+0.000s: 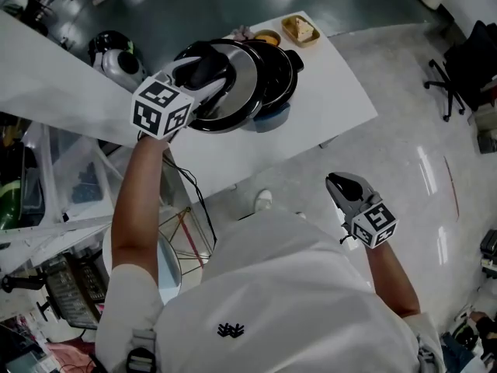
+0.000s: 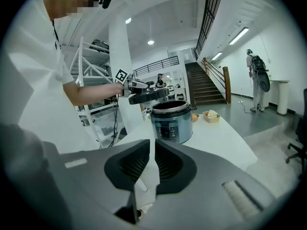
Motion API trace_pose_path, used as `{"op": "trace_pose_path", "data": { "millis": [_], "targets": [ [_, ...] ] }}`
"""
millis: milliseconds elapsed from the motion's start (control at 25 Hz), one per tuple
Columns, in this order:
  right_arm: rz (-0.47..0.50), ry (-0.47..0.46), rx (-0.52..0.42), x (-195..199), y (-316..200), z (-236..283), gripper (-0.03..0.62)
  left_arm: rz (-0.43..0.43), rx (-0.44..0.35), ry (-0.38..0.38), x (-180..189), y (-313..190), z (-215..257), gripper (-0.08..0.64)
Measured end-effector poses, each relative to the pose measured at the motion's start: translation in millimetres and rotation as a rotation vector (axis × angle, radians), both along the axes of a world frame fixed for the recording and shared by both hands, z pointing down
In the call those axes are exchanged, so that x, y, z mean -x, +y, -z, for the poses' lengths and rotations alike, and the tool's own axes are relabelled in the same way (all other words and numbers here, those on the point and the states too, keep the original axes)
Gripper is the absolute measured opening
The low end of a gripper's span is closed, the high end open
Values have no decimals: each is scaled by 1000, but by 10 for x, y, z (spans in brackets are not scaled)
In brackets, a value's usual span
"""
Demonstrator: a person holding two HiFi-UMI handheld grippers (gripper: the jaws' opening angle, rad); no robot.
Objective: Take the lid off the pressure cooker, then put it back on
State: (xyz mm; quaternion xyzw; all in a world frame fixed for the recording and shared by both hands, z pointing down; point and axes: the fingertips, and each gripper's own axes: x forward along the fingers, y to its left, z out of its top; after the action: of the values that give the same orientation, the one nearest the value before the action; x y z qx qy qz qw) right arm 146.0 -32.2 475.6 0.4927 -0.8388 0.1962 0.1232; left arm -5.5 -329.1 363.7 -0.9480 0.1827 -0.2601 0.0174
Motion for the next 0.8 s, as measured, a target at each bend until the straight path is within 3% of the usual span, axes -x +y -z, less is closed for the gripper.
{"op": "trace_pose_path", "data": {
  "millis": [800],
  "targets": [
    [264, -26, -26, 330, -150, -32, 46, 290, 4, -20, 1161, 496, 6, 285]
  ]
}}
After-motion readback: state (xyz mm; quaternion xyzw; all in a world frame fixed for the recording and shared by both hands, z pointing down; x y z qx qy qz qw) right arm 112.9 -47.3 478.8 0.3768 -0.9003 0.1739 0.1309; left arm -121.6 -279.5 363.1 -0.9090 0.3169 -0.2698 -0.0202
